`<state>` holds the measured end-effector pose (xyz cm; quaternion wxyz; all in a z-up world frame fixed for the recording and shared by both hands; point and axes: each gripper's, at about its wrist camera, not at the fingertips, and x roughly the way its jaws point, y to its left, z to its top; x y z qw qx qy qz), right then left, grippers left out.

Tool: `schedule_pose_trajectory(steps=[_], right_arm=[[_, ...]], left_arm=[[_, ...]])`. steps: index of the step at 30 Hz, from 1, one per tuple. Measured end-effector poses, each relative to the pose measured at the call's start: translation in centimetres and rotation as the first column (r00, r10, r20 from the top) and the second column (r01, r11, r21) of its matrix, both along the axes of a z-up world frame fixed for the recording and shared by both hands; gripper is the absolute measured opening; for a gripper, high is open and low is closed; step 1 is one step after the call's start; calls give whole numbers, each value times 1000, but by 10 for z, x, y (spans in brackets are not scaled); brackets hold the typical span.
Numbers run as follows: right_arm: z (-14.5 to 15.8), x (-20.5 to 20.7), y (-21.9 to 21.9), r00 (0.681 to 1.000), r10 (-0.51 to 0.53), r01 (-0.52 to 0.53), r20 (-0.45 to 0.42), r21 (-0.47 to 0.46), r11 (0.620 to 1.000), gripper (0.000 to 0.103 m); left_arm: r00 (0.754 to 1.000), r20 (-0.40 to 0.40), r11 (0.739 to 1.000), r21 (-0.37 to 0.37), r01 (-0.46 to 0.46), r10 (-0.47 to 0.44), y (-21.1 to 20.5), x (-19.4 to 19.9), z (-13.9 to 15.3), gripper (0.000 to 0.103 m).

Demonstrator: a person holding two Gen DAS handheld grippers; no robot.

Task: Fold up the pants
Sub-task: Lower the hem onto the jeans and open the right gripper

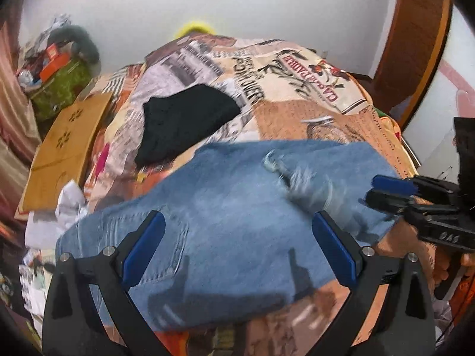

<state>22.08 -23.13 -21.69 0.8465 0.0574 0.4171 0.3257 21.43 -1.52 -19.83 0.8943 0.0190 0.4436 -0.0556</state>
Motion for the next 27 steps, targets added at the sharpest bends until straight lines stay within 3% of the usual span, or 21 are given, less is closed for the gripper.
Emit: schedule_pose_trajectory(steps=[4, 7, 11, 17, 20, 27], right_arm=[[15, 7, -33, 997, -71, 70, 39, 19, 997, 38], [18, 20, -56, 987, -147, 148, 59, -17, 989, 38], [0, 38, -78, 979, -202, 203, 21, -58, 977, 38], [-51, 51, -88, 971, -213, 196, -109, -150, 969, 38], [-59, 42, -85, 979, -189, 173, -77, -182, 968, 41], [-59, 33, -88, 977, -201, 184, -73, -193, 964, 46]], left_arm=[[999, 18, 999, -3, 49, -49, -23, 21, 6, 100], [997, 4, 997, 3, 82, -82, -43, 41, 0, 100], [991, -60, 993, 4, 117, -117, -68, 68, -22, 101], [981, -149, 983, 111, 144, -127, -85, 84, -65, 101], [972, -194, 979, 127, 162, -135, -84, 84, -82, 101], [971, -196, 980, 110, 163, -140, -74, 69, -82, 101]])
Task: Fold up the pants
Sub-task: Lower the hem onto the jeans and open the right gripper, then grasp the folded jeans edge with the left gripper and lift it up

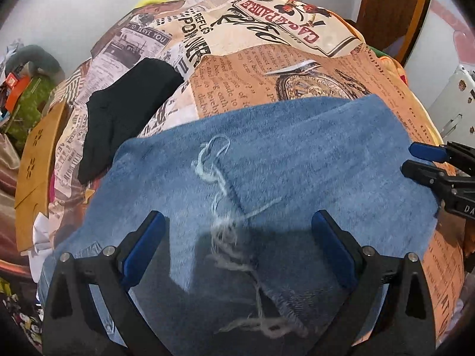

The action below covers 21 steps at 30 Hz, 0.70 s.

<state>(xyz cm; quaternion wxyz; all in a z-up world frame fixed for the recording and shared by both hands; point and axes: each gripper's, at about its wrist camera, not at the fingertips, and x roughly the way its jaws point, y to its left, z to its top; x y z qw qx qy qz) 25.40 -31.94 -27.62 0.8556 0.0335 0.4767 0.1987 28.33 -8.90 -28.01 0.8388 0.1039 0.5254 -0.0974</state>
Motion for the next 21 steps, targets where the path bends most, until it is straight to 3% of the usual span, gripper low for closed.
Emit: schedule_pose_trajectory(steps=[6, 12, 16, 21], right_arm=[[3, -19, -3, 1000, -28, 29, 12, -19, 999, 49], [12, -30, -1, 999, -47, 49, 20, -68, 996, 53], [22, -30, 4, 999, -51, 52, 13, -101, 994, 54], [49, -38, 20, 997, -25, 33, 74, -103, 994, 54]], left_arm=[[1000, -3, 999, -39, -22, 21, 13, -17, 3, 101], [998, 42, 998, -38, -48, 49, 23, -36, 15, 101], [991, 106, 996, -20, -84, 86, 38, -50, 37, 101], [967, 187, 985, -54, -166, 173, 84, -68, 71, 101]])
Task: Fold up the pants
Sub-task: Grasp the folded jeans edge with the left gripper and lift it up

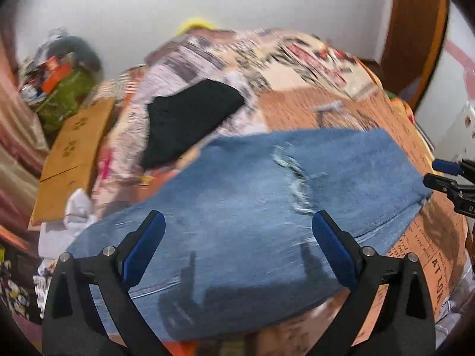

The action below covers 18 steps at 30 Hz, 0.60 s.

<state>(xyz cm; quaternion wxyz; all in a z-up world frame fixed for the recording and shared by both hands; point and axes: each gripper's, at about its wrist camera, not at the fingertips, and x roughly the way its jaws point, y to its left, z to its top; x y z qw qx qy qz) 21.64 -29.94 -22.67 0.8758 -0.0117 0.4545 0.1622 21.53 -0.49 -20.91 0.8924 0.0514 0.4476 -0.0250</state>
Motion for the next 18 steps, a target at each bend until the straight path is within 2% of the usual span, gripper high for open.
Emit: schedule_pose_trajectory(steps=[2, 4, 9, 15, 18], right_arm=[[12, -3, 9, 1000, 9, -9, 29, 14, 1000, 55], [25, -8, 20, 998, 21, -24, 67, 32, 999, 62], [49, -15, 57, 986, 81, -90, 143, 56, 994, 63], [55, -18, 107, 969, 173, -188, 174, 75, 979, 63], [45, -18, 129, 964, 217, -229, 153, 66, 971, 63]], left_arm=[[999, 25, 999, -24, -41, 42, 24, -9, 12, 101], [996, 39, 995, -52, -81, 83, 49, -20, 20, 101], [985, 9, 979, -109, -173, 175, 106, -44, 21, 101], [957, -90, 937, -196, -288, 275, 164, -72, -8, 101], [936, -162, 901, -262, -345, 311, 185, -85, -33, 101]])
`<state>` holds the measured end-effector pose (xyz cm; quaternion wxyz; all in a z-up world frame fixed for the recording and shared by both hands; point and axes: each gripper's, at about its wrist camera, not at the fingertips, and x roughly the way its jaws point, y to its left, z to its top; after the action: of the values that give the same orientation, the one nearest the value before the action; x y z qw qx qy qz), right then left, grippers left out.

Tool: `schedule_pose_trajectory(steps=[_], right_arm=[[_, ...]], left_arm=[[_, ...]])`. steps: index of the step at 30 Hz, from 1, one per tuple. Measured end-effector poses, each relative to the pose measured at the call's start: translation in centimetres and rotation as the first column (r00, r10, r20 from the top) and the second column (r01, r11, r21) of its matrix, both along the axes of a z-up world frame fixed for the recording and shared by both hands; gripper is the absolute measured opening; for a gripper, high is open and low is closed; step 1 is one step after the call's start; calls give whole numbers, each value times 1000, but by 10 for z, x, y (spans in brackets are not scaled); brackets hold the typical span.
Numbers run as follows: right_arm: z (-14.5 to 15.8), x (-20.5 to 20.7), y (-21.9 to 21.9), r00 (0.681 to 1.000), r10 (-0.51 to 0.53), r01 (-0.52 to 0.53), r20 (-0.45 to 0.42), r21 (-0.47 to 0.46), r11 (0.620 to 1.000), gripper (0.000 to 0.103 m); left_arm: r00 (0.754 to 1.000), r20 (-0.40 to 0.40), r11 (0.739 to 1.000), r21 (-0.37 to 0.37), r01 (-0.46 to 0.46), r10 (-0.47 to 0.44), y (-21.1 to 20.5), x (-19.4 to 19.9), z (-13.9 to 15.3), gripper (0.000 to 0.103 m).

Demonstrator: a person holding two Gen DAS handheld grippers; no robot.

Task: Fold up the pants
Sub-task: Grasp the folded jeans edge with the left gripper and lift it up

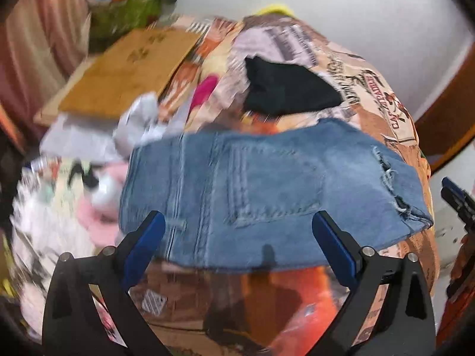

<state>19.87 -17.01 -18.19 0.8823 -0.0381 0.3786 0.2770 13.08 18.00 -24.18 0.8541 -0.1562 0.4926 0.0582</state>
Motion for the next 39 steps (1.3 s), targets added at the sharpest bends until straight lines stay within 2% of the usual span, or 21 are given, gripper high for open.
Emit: schedule_pose_trajectory(steps=[3, 6, 11, 14, 15, 19, 22, 24, 27, 28, 29, 30, 31, 32, 33, 34, 35, 36, 39], right_arm=[[-15, 1, 14, 999, 27, -28, -31, -23, 999, 63], [-36, 4, 24, 996, 40, -44, -81, -58, 997, 63], [-61, 7, 29, 988, 36, -52, -152, -99, 994, 63], [-68, 6, 28, 985, 44, -60, -169, -93, 994, 63], [-67, 7, 27, 984, 47, -63, -173, -87, 994, 63], [-69, 4, 26, 983, 50, -64, -177, -70, 996, 65], [-69, 3, 26, 983, 54, -66, -177, -59, 996, 66], [-70, 4, 26, 982, 57, -66, -180, -49, 997, 67], [-70, 6, 26, 981, 60, -69, -184, -41, 997, 68], [-71, 6, 27, 981, 62, -70, -184, -39, 997, 68], [-71, 5, 27, 981, 62, -70, -184, -38, 997, 68], [-71, 6, 27, 981, 62, -70, -183, -38, 997, 68], [-71, 6, 27, 981, 62, -70, -183, -37, 997, 68], [-71, 6, 27, 981, 63, -70, -184, -35, 997, 68], [-71, 6, 27, 981, 63, -70, -184, -32, 997, 68], [-71, 6, 26, 981, 64, -71, -186, -28, 997, 68], [-71, 6, 26, 981, 64, -70, -185, -28, 997, 68], [-71, 6, 26, 981, 63, -70, -184, -28, 997, 68], [-71, 8, 24, 980, 64, -69, -188, -23, 997, 68]], left_arm=[[999, -38, 994, -109, -10, 6, 9, -11, -21, 101], [996, -88, 972, -234, -34, 13, 14, -18, -45, 101], [989, -147, 899, -430, -87, 25, 18, -23, -79, 101], [988, -148, 876, -472, -99, 32, 20, -19, -86, 101], [988, -153, 863, -495, -106, 33, 20, -16, -89, 101], [983, -166, 780, -605, -163, 76, 30, -9, -102, 102], [980, -172, 754, -630, -187, 99, 35, -4, -108, 102], [979, -174, 756, -626, -192, 105, 35, 4, -111, 102], [978, -175, 772, -604, -198, 114, 35, 16, -111, 100], [976, -179, 781, -589, -209, 126, 35, 20, -112, 93], [973, -184, 797, -562, -222, 141, 36, 22, -111, 81], [969, -190, 808, -539, -236, 156, 38, 23, -111, 77], [966, -192, 815, -523, -250, 173, 41, 23, -111, 66], [961, -199, 817, -510, -268, 191, 44, 23, -111, 58], [958, -208, 814, -511, -278, 197, 45, 22, -112, 57], [955, -211, 810, -510, -290, 209, 46, 20, -110, 51], [951, -200, 832, -465, -302, 234, 43, 18, -102, 36], [953, -178, 866, -402, -299, 246, 40, 17, -91, 31], [960, -113, 898, -341, -279, 256, 40, 14, -69, 25]])
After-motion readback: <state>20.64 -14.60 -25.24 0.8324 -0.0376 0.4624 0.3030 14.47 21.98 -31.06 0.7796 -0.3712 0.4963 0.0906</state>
